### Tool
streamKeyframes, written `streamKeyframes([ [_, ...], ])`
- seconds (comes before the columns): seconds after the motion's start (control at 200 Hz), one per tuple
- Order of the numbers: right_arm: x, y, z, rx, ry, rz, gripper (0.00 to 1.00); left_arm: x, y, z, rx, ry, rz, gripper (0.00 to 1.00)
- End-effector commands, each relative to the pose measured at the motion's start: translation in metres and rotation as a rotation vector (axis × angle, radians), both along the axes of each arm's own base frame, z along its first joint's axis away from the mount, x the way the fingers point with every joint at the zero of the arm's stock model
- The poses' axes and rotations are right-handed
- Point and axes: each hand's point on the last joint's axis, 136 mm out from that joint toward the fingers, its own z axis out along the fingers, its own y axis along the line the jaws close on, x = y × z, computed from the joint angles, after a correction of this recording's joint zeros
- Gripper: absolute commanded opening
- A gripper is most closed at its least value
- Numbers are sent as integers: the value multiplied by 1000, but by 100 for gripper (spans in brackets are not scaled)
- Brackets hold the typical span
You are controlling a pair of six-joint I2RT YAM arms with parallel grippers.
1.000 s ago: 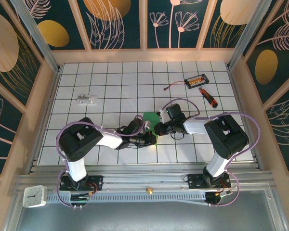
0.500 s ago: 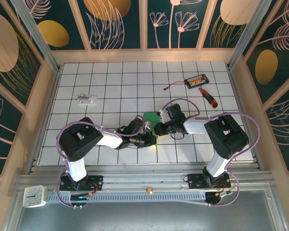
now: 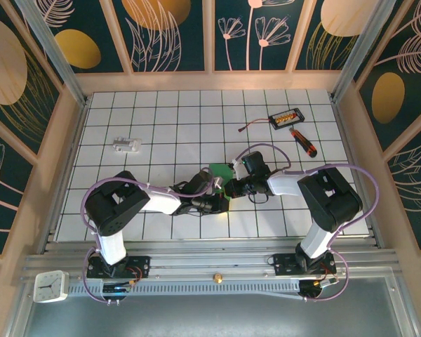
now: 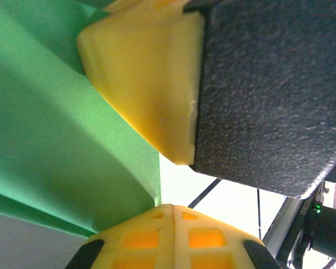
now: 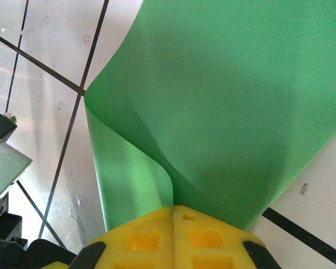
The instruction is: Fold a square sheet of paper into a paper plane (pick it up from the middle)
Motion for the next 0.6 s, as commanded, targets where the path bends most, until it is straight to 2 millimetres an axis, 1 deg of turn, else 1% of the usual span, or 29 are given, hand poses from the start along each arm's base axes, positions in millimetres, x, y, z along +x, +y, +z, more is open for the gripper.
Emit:
streamKeyframes([
  [0.0, -18, -25, -34, -125, 100, -37, 0, -48, 13, -29, 114, 129, -102, 0],
  [0.455, -18, -25, -35, -128, 102, -36, 0, -64, 7, -26, 123, 128, -158, 0],
  [0.525, -18, -25, -35, -129, 104, -37, 0, -65, 5, -21, 114, 125, -167, 0],
  [0.595, -18, -25, -35, -129, 104, -37, 0, -59, 0, -7, 88, 81, -169, 0],
])
